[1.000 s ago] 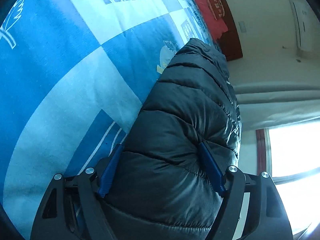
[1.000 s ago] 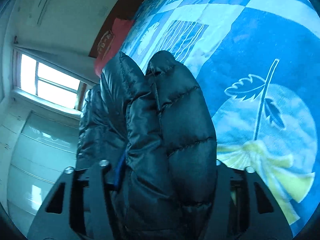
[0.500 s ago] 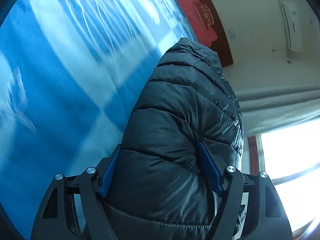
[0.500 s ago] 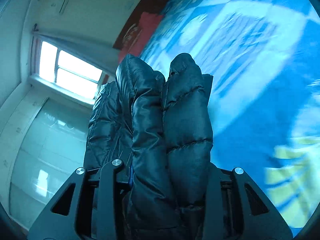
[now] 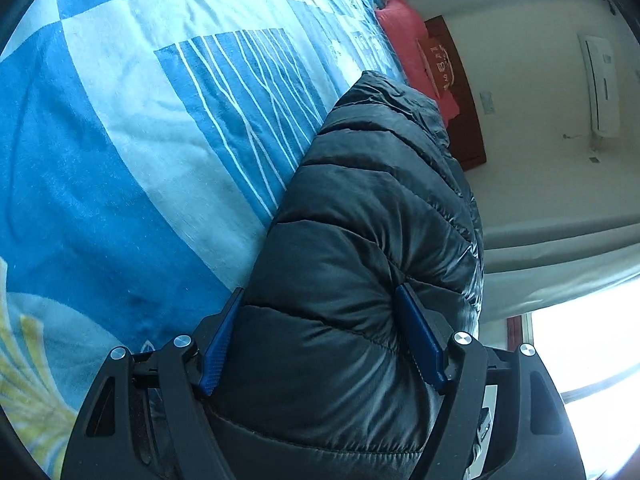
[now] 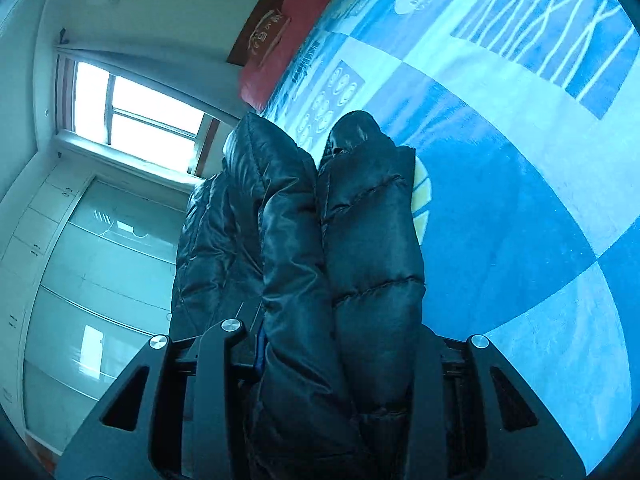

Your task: Fold large clothes

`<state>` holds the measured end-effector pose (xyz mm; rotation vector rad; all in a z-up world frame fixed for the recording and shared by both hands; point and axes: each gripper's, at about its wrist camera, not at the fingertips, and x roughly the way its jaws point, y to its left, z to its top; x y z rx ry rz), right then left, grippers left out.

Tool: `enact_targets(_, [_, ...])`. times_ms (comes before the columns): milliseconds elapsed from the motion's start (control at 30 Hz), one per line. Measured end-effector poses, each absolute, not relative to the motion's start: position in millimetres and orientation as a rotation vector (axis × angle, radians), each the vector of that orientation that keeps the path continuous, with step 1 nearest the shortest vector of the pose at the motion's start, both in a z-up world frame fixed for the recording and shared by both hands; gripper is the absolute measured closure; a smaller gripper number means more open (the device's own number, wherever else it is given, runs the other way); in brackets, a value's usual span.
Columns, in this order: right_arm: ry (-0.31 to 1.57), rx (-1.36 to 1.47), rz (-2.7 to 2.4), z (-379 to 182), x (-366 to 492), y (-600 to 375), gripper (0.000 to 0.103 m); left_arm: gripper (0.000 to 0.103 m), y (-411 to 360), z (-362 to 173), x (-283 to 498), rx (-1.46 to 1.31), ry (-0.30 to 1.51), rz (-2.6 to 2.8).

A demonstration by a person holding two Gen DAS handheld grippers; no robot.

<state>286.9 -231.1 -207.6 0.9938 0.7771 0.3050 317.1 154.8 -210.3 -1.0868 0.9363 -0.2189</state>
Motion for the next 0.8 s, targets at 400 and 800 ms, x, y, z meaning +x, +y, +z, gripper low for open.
enact_targets(400, [0.807,0.907,0.261,-193,290,-228,0.045,0.028,156,-160,314,-0.79,0.914,-0.132])
enact_targets(800, [0.765,0.778,0.175,-147,255,-237,0.034,0.028,139,-118,288,-0.539,0.859,-0.106])
